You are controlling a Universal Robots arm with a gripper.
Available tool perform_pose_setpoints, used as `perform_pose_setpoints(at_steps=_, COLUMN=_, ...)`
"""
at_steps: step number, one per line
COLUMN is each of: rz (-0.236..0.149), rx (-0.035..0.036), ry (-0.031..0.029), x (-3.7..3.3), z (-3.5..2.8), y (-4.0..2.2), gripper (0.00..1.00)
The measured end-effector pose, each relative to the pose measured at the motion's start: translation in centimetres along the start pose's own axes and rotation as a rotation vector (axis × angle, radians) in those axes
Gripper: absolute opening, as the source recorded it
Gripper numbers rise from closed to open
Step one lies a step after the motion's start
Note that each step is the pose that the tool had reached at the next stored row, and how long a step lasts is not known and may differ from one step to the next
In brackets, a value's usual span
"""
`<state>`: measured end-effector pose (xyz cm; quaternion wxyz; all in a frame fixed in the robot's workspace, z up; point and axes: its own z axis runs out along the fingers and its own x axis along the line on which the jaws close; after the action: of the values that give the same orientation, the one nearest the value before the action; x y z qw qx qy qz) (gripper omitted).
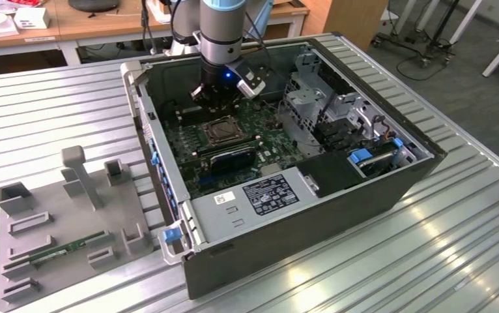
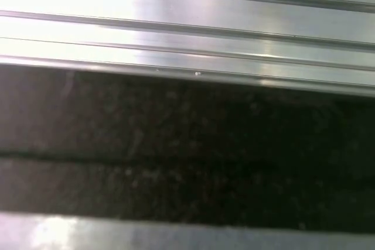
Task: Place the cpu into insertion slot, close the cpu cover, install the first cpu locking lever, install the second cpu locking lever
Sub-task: 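Install the first cpu locking lever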
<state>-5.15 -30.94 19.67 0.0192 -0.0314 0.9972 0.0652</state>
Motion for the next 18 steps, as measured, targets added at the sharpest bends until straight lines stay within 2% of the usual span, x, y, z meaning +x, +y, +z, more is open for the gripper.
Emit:
perform_pose_setpoints(at_steps=9, rz=0.000, rx=-0.0001, ry=0.0000, x=-0.02, z=-0.41, y=0.06, gripper=0.11)
perform_pose_setpoints(at_steps=18, rz=0.000, rx=0.0004, ry=0.0001, x=-0.01, z=-0.46, y=-0.06, gripper=0.11)
